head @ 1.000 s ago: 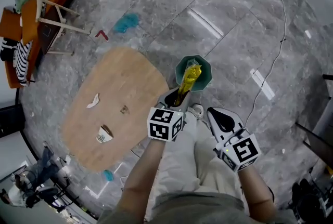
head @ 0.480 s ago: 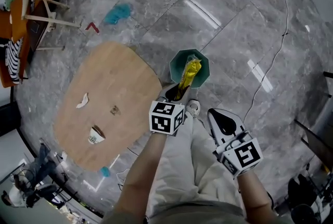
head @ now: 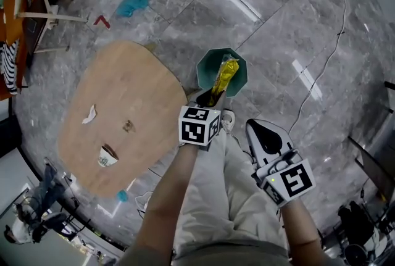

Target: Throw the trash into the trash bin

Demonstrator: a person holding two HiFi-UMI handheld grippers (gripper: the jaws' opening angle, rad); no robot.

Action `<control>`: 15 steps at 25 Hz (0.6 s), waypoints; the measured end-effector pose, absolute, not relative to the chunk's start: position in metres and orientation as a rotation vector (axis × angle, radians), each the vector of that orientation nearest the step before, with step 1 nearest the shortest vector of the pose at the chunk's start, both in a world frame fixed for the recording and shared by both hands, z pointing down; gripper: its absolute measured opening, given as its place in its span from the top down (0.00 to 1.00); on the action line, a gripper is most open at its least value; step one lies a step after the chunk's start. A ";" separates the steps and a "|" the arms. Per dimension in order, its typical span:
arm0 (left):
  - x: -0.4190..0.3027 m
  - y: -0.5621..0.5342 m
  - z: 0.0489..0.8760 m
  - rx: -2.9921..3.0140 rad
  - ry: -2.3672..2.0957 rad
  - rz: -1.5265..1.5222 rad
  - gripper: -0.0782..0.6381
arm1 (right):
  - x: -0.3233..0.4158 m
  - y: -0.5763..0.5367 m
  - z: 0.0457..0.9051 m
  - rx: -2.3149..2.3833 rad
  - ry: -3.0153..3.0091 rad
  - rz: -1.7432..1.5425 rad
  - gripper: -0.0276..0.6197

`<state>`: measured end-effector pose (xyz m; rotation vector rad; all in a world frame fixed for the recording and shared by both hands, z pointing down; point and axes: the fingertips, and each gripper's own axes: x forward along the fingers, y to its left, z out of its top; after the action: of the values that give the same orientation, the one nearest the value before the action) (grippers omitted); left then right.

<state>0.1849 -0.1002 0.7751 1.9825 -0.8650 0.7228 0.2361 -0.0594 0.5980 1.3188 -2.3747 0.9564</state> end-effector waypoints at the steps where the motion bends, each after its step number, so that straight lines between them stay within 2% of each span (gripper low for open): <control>1: 0.186 -0.100 0.779 1.977 -0.862 0.731 0.72 | 0.237 -0.060 0.598 1.321 -2.373 0.959 0.95; 15: 0.191 -0.099 0.798 1.936 -0.846 0.764 0.71 | 0.241 -0.061 0.603 1.345 -2.355 0.986 0.95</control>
<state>0.1909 -0.0990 0.7978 1.9360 -0.8463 0.7637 0.2411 -0.0613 0.6033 1.3452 -2.3549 0.9860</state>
